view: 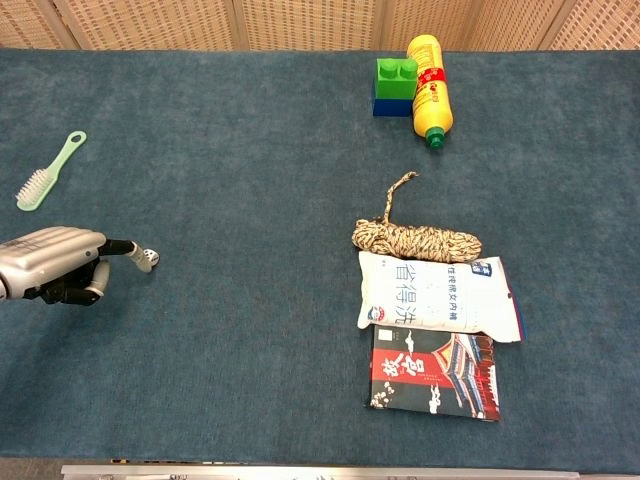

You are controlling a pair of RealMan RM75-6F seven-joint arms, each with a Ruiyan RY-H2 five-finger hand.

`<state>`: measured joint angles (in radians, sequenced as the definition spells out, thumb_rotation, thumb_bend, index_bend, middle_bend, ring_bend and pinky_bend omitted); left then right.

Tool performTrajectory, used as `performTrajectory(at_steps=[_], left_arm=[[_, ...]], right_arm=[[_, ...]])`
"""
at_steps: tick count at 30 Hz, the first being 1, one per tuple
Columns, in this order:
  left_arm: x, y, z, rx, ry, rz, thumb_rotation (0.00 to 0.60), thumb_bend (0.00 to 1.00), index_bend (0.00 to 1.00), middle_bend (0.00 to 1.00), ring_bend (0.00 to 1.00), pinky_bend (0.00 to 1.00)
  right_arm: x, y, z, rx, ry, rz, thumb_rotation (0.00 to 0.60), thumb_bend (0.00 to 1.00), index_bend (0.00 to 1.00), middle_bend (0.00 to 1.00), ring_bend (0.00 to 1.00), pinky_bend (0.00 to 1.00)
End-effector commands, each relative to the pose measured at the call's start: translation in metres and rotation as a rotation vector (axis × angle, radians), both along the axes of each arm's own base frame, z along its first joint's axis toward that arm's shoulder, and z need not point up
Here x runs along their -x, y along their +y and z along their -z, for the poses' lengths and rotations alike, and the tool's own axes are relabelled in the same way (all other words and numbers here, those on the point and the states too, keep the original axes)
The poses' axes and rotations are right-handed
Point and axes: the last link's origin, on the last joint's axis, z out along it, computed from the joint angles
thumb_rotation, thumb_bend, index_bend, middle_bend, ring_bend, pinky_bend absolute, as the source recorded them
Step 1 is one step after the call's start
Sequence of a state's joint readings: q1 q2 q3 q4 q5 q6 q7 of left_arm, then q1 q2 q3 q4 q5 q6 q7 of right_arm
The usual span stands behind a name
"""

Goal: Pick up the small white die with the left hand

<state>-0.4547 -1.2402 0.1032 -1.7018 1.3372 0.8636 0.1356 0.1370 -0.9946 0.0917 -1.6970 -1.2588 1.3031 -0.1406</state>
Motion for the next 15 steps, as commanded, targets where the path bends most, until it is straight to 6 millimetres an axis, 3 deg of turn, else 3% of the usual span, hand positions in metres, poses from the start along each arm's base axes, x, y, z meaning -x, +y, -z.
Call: performTrajectory(at_steps=[1,15], left_arm=[[0.0004,0.0013,0.0017,-0.003,0.009,0.006,0.600,0.91,0.27,1.00,1.00,1.00],[-0.0013,0.0068,0.0064,-0.028,0.026,0.019,0.600,0.91,0.28,1.00,1.00,1.00]], right_arm=[[-0.0001,0.0001,-0.0001,0.001,-0.001,0.000,0.600,0.14,0.44,0.21,0.19,0.28],[-0.0005,0.0003,-0.0007,0.002,-0.003,-0.002,0.600,0.14,0.44,0.21,0.19,0.28]])
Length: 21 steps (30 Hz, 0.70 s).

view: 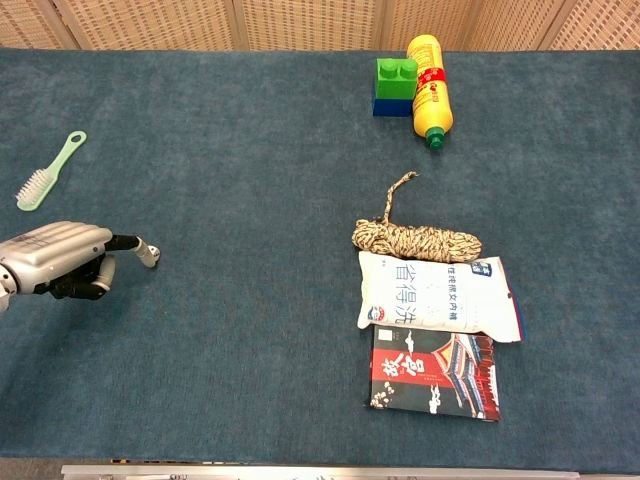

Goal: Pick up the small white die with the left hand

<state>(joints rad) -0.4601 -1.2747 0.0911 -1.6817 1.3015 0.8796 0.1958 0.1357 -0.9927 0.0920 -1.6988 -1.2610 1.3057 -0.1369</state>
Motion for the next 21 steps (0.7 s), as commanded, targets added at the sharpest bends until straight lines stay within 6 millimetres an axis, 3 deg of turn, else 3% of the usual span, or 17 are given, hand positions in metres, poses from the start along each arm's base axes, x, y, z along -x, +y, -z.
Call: performTrajectory(at_steps=[1,21], left_arm=[[0.000,0.001,0.000,-0.006,0.001,-0.001,0.600,0.91,0.28,1.00,1.00,1.00],[-0.007,0.015,0.000,-0.060,0.002,0.021,0.600,0.91,0.28,1.00,1.00,1.00]], right_arm=[[0.000,0.000,0.000,0.000,0.000,0.000,0.600,0.14,0.44,0.21,0.19,0.28],[0.001,0.000,0.002,-0.011,0.003,0.005,0.600,0.14,0.44,0.21,0.19,0.28]])
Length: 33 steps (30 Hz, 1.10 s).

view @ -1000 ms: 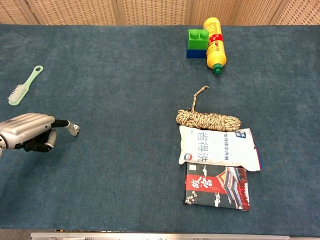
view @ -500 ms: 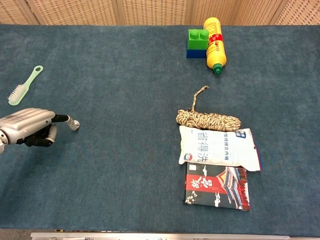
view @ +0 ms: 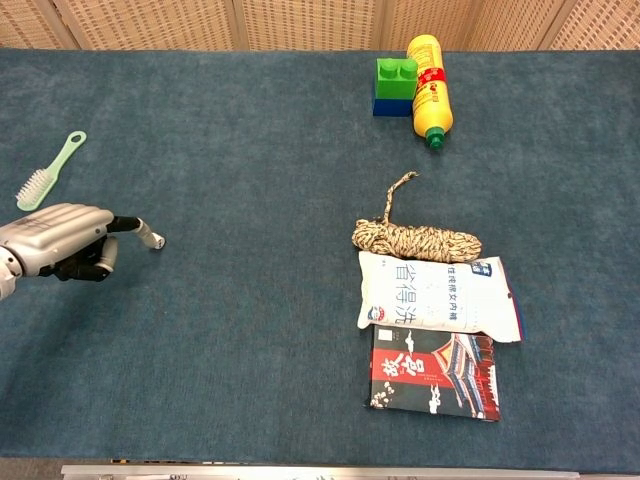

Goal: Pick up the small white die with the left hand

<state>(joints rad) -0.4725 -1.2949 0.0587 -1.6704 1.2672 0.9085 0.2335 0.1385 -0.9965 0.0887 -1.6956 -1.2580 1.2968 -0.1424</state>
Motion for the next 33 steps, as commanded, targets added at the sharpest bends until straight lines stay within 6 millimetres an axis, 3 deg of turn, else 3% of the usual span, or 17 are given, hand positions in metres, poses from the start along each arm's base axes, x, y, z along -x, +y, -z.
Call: performTrajectory(at_steps=[1,17,33], left_arm=[[-0.002,0.001,0.001,-0.003,-0.001,0.007,0.600,0.91,0.28,1.00,1.00,1.00],[-0.015,-0.008,0.006,0.022,-0.030,0.043,0.600,0.91,0.28,1.00,1.00,1.00],[-0.010,0.000,0.017,0.017,-0.005,0.016,0.600,0.91,0.28,1.00,1.00,1.00]], right_arm=[[0.000,0.000,0.000,0.001,0.000,0.000,0.600,0.14,0.44,0.21,0.19,0.28],[-0.001,0.000,-0.001,0.006,-0.003,-0.003,0.600,0.14,0.44,0.21,0.19,0.28],[0.000,0.000,-0.001,0.004,-0.002,-0.002,0.600,0.14,0.44,0.21,0.19,0.28]])
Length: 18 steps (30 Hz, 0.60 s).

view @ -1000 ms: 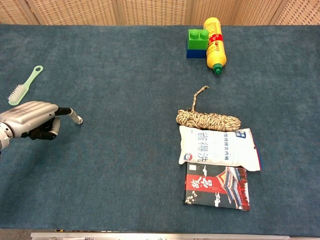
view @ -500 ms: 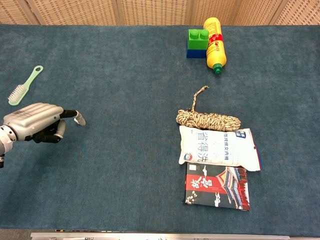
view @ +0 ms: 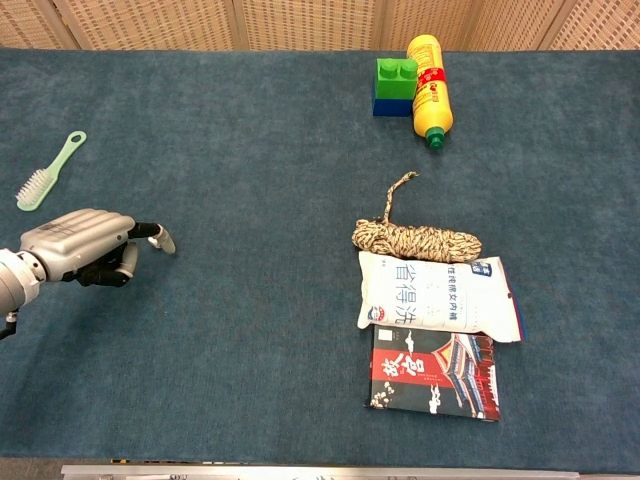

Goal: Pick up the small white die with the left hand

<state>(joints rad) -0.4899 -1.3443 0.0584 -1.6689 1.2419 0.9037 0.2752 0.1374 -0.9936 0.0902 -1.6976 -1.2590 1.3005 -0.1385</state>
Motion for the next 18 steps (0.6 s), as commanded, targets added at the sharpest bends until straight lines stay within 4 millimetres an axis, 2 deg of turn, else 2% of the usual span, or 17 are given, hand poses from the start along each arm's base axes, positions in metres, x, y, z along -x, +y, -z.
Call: performTrajectory(at_steps=[1,18], left_arm=[[0.0009,0.0012,0.0004,-0.006,0.008,-0.002,0.600,0.91,0.28,1.00,1.00,1.00],[0.0086,0.0036,-0.0051,-0.030,0.030,-0.039,0.600,0.91,0.28,1.00,1.00,1.00]], right_arm=[[0.0000,0.0001,0.0007,-0.002,0.001,0.000,0.600,0.14,0.44,0.21,0.19,0.28],[-0.0004,0.0002,0.0025,-0.010,0.001,-0.001,0.600,0.14,0.44,0.21,0.19,0.28]])
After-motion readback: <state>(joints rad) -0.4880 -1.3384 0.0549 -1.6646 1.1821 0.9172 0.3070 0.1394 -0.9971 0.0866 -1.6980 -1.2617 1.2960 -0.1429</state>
